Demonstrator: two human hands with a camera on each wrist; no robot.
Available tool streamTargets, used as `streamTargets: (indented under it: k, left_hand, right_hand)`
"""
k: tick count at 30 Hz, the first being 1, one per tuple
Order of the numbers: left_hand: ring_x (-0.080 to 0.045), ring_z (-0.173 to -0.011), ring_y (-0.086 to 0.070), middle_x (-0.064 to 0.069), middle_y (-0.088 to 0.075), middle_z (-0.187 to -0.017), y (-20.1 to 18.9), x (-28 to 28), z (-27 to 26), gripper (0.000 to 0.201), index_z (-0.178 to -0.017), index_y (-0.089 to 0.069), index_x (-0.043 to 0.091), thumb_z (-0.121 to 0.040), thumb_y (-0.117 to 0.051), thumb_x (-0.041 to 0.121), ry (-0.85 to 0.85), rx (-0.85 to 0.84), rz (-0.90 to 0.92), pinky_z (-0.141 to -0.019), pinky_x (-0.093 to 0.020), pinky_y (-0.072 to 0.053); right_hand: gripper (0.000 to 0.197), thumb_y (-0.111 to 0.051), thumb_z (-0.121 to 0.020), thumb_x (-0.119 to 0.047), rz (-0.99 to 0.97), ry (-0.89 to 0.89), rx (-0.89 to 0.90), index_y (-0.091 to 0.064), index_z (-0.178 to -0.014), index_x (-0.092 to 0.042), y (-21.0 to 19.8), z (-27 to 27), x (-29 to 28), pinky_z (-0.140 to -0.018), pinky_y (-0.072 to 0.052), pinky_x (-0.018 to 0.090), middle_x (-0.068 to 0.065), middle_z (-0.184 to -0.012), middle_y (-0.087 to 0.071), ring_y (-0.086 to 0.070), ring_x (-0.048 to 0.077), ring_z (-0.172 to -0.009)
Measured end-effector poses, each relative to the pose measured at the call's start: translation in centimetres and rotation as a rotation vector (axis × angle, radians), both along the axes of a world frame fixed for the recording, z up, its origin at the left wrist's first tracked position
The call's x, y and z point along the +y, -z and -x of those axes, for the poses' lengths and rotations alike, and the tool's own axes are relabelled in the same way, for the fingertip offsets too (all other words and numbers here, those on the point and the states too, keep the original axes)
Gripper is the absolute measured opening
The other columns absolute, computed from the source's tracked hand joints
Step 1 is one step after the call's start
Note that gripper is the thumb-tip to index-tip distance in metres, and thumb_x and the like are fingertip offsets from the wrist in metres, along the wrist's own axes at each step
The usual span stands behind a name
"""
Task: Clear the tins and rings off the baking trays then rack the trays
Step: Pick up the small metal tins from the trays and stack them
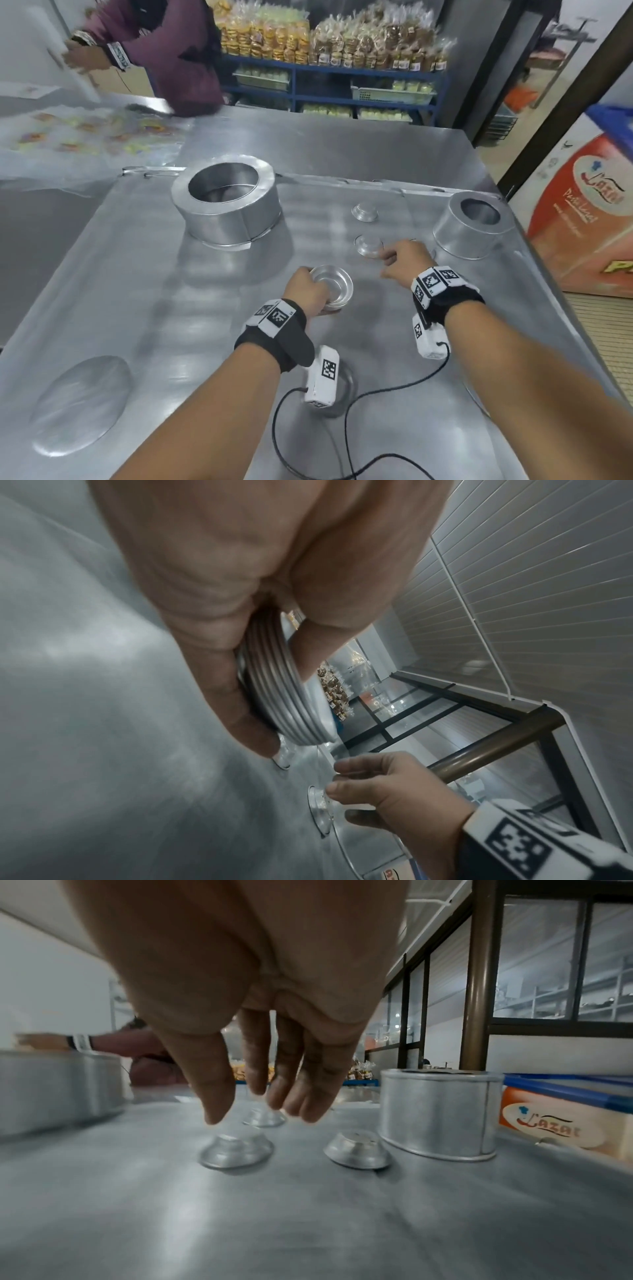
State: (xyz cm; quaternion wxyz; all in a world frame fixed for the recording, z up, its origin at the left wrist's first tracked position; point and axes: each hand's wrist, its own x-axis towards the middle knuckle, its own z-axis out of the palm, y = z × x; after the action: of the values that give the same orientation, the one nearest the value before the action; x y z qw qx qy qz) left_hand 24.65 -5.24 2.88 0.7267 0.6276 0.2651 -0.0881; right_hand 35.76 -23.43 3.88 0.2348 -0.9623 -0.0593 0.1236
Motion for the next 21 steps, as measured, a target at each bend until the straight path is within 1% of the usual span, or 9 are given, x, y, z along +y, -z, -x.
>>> streamTargets:
  k: [3, 5, 7, 8, 10, 13, 15, 18, 21]
  left_hand:
    - [-0.032, -0.083, -0.068, -0.022, -0.061, -0.116, 0.2, -2.0, -2.7, 0.040, -0.118, -0.053, 0.002, -0.079, -0.055, -0.007, 0.005, 0.020, 0.016, -0.069, -0.044, -0.062]
    - [-0.030, -0.083, -0.066, -0.017, -0.059, -0.111, 0.4, -3.3, -4.4, 0.038, -0.116, -0.050, 0.005, -0.081, -0.055, -0.009, -0.011, 0.049, 0.034, -0.072, -0.045, -0.062]
    - [-0.030, -0.085, -0.064, -0.015, -0.057, -0.107, 0.9, -4.3, -5.9, 0.043, -0.118, -0.049, 0.004, -0.077, -0.056, -0.008, -0.030, 0.071, 0.060, -0.074, -0.046, -0.062]
    - [-0.029, -0.086, -0.063, -0.015, -0.057, -0.107, 1.0, -4.8, -6.5, 0.045, -0.118, -0.049, 0.003, -0.075, -0.056, -0.007, -0.037, 0.077, 0.068, -0.074, -0.046, -0.062]
    - [-0.029, -0.087, -0.063, -0.014, -0.057, -0.106, 1.6, -5.6, -7.6, 0.039, -0.119, -0.049, 0.002, -0.082, -0.051, -0.008, -0.056, 0.087, 0.069, -0.073, -0.046, -0.062]
    - [-0.033, -0.093, -0.063, -0.017, -0.055, -0.113, 2.3, -6.6, -8.9, 0.036, -0.120, -0.049, 0.002, -0.088, -0.043, -0.011, -0.074, 0.118, 0.040, -0.072, -0.046, -0.062]
    - [-0.035, -0.095, -0.062, -0.019, -0.053, -0.117, 2.7, -7.2, -9.4, 0.035, -0.120, -0.049, 0.003, -0.088, -0.042, -0.011, -0.069, 0.128, 0.020, -0.072, -0.047, -0.062]
    - [-0.034, -0.091, -0.062, -0.015, -0.053, -0.110, 2.9, -7.8, -9.7, 0.032, -0.116, -0.049, 0.005, -0.089, -0.044, -0.010, -0.057, 0.133, -0.003, -0.075, -0.050, -0.061]
    - [-0.034, -0.088, -0.062, -0.013, -0.053, -0.107, 3.2, -8.1, -9.6, 0.034, -0.115, -0.050, 0.006, -0.088, -0.044, -0.012, -0.050, 0.132, -0.031, -0.074, -0.053, -0.061]
  right_hand:
    - [0.046, -0.078, -0.074, -0.015, 0.161, 0.032, -0.049, -0.067, -0.119, -0.013, 1.6, -4.4, -3.0, -0.096, -0.049, 0.029, 0.010, -0.117, -0.067, -0.062, 0.028, -0.110]
    - [0.042, -0.075, -0.075, -0.024, 0.290, 0.041, -0.074, -0.066, -0.115, -0.014, 2.8, -7.2, -4.7, -0.093, -0.049, 0.033, 0.009, -0.118, -0.066, -0.060, 0.031, -0.112]
    - [0.043, -0.071, -0.077, -0.035, 0.370, 0.059, -0.077, -0.063, -0.113, -0.015, 3.8, -9.3, -6.0, -0.091, -0.049, 0.036, 0.010, -0.118, -0.063, -0.057, 0.033, -0.112]
    - [0.042, -0.067, -0.078, -0.037, 0.375, 0.083, -0.078, -0.061, -0.113, -0.013, 4.1, -10.2, -6.5, -0.090, -0.048, 0.038, 0.012, -0.118, -0.061, -0.056, 0.035, -0.113]
    - [0.041, -0.058, -0.082, -0.038, 0.383, 0.126, -0.077, -0.061, -0.112, -0.010, 4.7, -11.7, -7.3, -0.090, -0.047, 0.039, 0.015, -0.117, -0.061, -0.056, 0.036, -0.111]
    - [0.056, -0.048, -0.073, -0.050, 0.364, 0.140, -0.037, -0.062, -0.110, -0.010, 6.1, -13.3, -8.3, -0.094, -0.048, 0.038, 0.018, -0.116, -0.064, -0.058, 0.036, -0.108]
    - [0.063, -0.059, -0.070, -0.056, 0.358, 0.136, 0.006, -0.060, -0.115, -0.011, 6.9, -13.9, -8.7, -0.096, -0.046, 0.038, 0.018, -0.120, -0.061, -0.056, 0.037, -0.113]
    - [0.067, -0.076, -0.066, -0.053, 0.343, 0.131, 0.064, -0.061, -0.117, -0.012, 7.5, -14.4, -9.2, -0.094, -0.044, 0.034, 0.016, -0.120, -0.061, -0.056, 0.035, -0.114]
    - [0.062, -0.082, -0.055, -0.049, 0.277, 0.141, 0.052, -0.066, -0.101, -0.011, 7.7, -14.5, -9.4, -0.078, -0.048, 0.028, 0.013, -0.104, -0.068, -0.063, 0.031, -0.097]
